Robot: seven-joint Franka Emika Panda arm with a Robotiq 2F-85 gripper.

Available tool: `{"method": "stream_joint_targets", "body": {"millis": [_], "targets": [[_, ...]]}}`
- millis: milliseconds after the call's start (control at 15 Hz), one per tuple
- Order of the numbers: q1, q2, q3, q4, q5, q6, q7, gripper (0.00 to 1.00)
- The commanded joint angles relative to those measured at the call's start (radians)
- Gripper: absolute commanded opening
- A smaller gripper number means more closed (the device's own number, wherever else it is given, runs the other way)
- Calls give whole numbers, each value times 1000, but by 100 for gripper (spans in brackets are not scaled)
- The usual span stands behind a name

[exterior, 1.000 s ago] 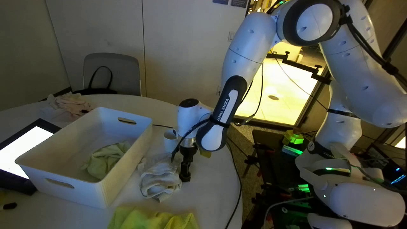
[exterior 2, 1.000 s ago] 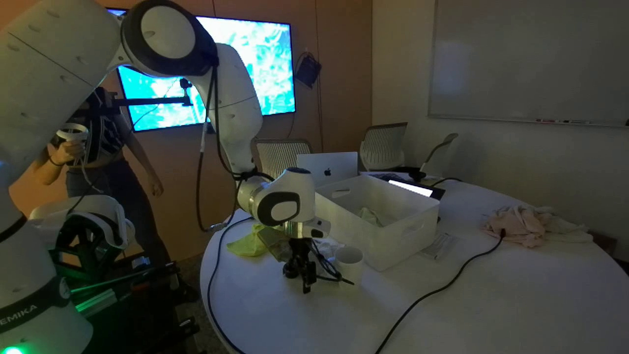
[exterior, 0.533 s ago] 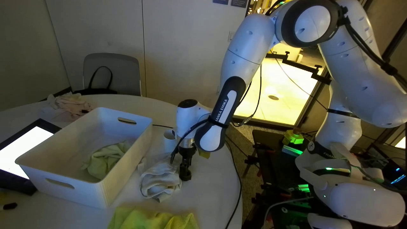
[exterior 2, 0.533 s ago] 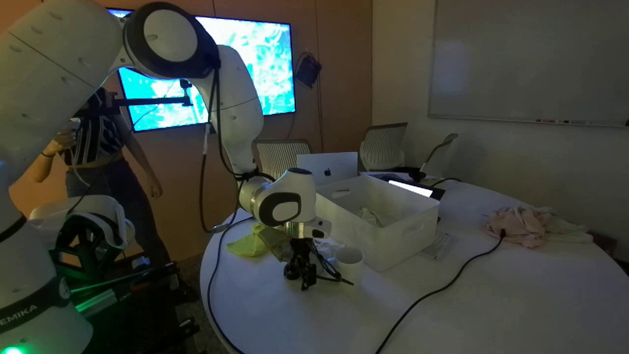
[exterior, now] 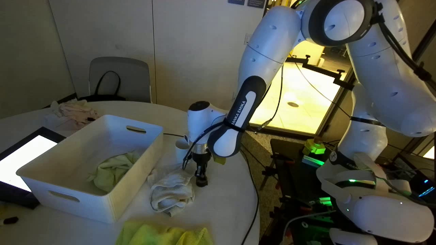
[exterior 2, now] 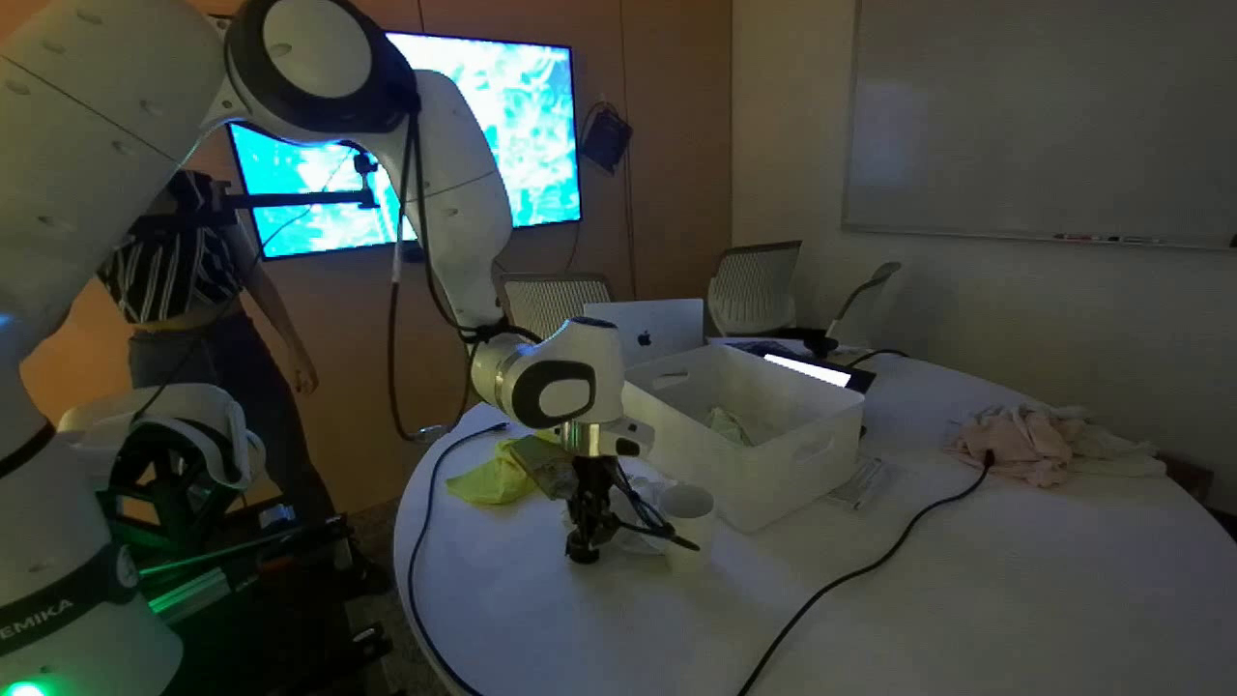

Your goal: Put all the towels in the basket and the other objects in the white mug

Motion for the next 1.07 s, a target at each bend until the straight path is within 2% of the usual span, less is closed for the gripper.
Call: {"method": "stream_joint_targets", "body": {"millis": [0,533,733,1000], "targets": [[65,-99,-55,-64,-28,-68,45,3],[195,-267,-158,-87,-181,-189,216,2],[212,-298,-172,-38,-241,-245,311,2],[195,-282,-173,59,-273,-300,432,2]]}}
